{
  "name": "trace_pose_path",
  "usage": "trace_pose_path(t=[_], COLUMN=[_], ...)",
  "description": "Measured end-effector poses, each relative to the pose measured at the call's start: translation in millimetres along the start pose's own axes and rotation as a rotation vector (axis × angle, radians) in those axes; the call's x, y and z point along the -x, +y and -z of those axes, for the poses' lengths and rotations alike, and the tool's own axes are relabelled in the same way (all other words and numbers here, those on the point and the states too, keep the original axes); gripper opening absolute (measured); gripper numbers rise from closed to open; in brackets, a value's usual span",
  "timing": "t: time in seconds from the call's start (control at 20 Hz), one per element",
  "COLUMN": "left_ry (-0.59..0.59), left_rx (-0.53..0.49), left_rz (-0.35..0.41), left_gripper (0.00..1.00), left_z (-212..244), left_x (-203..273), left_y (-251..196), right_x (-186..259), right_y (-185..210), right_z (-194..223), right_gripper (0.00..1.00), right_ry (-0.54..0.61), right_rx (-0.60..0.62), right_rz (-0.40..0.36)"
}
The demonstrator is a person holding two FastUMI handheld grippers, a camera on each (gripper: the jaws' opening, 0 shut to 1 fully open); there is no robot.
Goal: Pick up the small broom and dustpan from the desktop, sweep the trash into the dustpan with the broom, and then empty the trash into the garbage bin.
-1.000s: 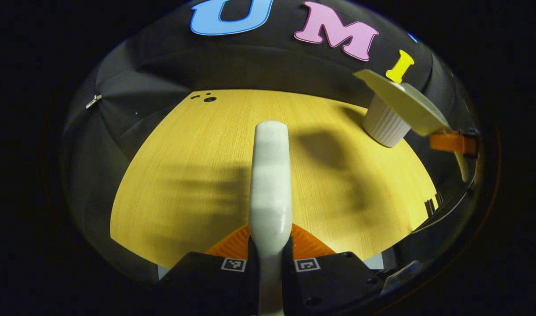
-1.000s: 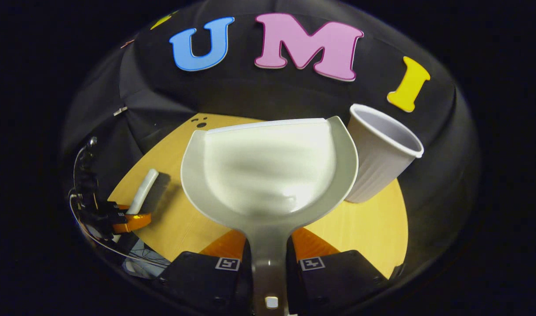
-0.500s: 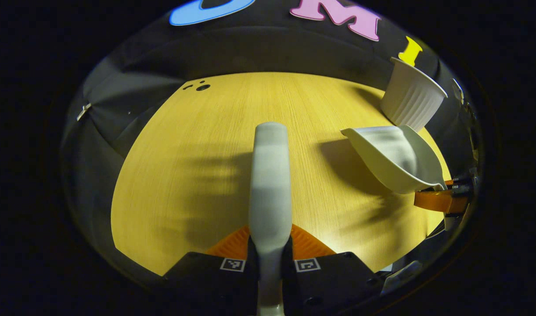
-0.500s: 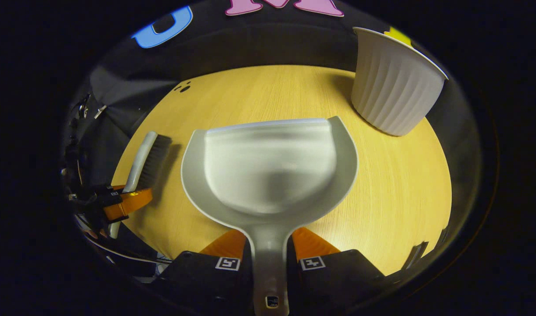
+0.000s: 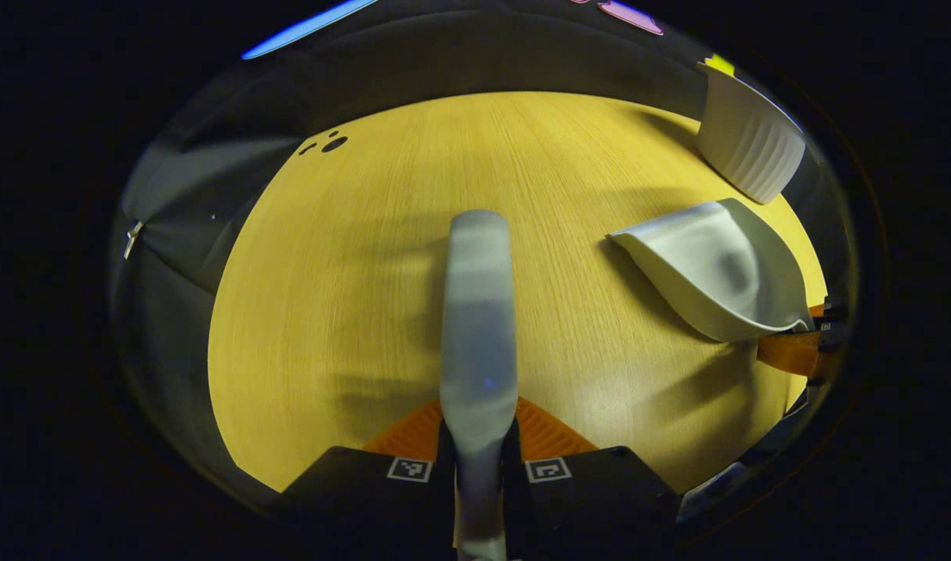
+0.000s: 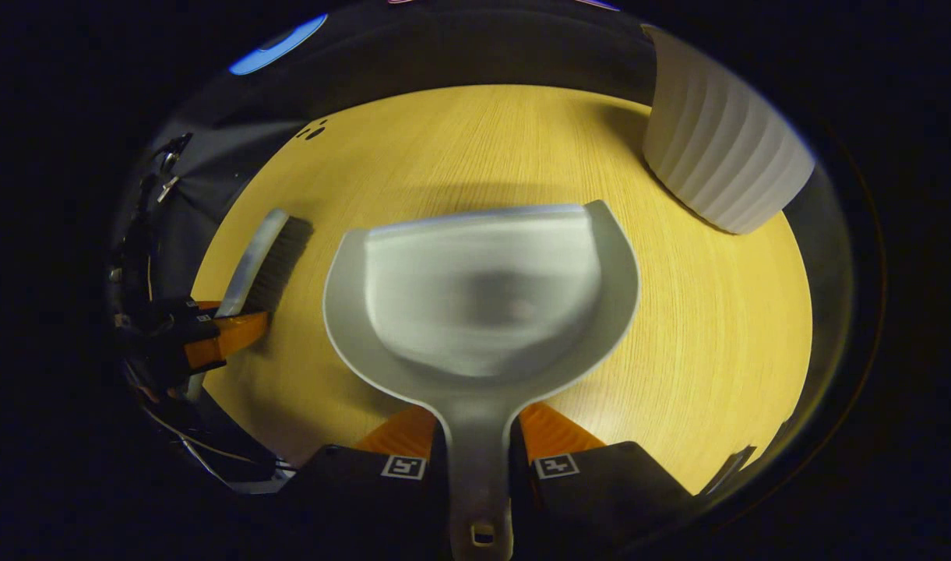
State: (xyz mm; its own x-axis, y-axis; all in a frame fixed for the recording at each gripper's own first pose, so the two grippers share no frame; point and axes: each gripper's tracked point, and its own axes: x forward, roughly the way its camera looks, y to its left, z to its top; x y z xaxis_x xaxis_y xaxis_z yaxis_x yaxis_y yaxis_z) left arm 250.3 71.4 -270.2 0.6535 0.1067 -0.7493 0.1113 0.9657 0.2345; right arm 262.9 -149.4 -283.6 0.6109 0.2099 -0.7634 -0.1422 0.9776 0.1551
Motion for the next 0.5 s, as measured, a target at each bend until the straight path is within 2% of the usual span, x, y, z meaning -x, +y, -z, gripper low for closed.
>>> trace_pose_path(t=[0.05,0.1,0.15,0.2,0.25,0.3,0.35,0.4,0.45,0.5], left_ry=[0.005,0.004,0.006,-0.002,-0.017,-0.038,-0.055,-0.069,-0.090,-0.113], left_rx=[-0.008,-0.015,-0.020,-0.022,-0.023,-0.023,-0.019,-0.013,-0.002,0.013], left_rz=[-0.008,-0.018,-0.017,0.002,0.021,0.036,0.046,0.052,0.056,0.057], left_gripper=[0.30,0.31,0.31,0.37,0.53,0.58,0.71,0.83,0.95,0.95], left_z=[0.9,-0.2,-1.7,-3.4,-6.4,-10.3,-12.6,-11.9,-15.9,-19.4], left_x=[-0.5,0.4,0.4,1.7,5.3,7.8,10.9,15.5,20.0,25.9], left_y=[0.2,0.5,0.0,-5.7,-10.6,-14.1,-14.8,-16.1,-16.5,-16.9], right_x=[-0.8,-1.1,-1.7,-1.1,0.7,1.0,1.9,6.5,9.4,16.1], right_y=[-0.1,-1.3,-4.3,-4.5,-3.0,-3.1,-2.5,-1.6,0.0,0.7], right_z=[-1.8,-1.5,-0.2,-0.2,-0.7,-3.0,-3.1,-1.1,-1.4,-3.5], right_gripper=[0.31,0.36,0.37,0.37,0.39,0.40,0.53,0.44,0.54,0.67], right_ry=[0.002,0.009,0.018,0.023,0.021,0.010,0.008,0.009,0.004,-0.008], right_rx=[-0.001,0.002,0.005,0.002,-0.002,-0.006,-0.004,0.000,0.003,0.008], right_rz=[-0.006,-0.012,-0.012,-0.014,-0.015,-0.015,-0.017,-0.013,-0.013,-0.012])
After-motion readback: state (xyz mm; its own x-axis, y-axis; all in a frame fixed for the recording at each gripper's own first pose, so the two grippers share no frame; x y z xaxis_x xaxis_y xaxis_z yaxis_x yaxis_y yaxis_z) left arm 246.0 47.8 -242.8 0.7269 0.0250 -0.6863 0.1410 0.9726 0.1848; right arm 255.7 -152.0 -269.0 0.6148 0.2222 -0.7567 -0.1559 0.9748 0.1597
